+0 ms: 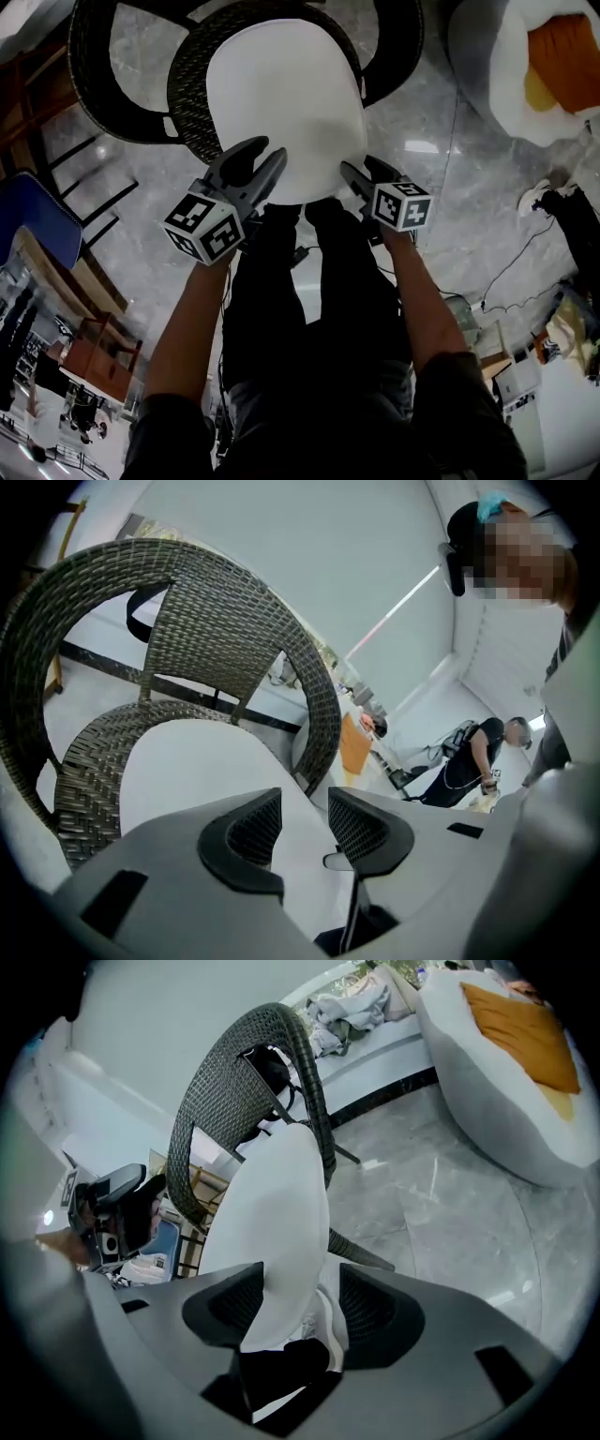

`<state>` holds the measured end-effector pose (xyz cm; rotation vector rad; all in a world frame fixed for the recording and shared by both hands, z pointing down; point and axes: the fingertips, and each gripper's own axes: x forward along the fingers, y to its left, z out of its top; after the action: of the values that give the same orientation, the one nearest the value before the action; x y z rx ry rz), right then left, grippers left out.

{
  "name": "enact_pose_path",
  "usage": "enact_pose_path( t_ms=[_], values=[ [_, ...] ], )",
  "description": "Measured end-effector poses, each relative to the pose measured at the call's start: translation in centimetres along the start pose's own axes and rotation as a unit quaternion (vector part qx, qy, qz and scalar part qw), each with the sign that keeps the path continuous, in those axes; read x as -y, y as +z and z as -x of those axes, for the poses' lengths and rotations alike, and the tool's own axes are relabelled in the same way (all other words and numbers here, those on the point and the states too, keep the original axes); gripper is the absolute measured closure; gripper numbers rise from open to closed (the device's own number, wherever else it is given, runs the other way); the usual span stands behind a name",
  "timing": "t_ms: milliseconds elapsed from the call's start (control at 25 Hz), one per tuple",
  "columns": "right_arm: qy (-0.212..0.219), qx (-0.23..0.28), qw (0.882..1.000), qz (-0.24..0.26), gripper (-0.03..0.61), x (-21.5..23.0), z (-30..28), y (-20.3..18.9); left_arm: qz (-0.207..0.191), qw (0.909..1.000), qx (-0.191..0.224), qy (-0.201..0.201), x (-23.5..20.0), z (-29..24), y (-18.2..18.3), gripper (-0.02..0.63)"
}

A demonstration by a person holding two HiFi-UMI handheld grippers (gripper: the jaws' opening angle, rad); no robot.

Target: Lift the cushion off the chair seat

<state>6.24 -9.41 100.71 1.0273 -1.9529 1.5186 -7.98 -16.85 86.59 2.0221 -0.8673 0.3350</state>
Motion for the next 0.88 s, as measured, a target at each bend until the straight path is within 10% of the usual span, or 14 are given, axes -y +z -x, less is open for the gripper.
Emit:
enact_pose_path(
  t_ms=[400, 880],
  values=[
    [0.000, -0.022, 0.999, 0.036, 0.527, -1.9, 0.9, 0.8, 0.006, 1.0000, -0.003, -0.001, 0.6, 1.7, 0.7, 0.463],
    [0.058, 0.050, 0.988, 0.132, 0.549, -14.1, 8.6, 7.5, -0.025, 0.9984, 0.050, -0.007, 6.3, 8.2, 7.9, 0.463]
  ],
)
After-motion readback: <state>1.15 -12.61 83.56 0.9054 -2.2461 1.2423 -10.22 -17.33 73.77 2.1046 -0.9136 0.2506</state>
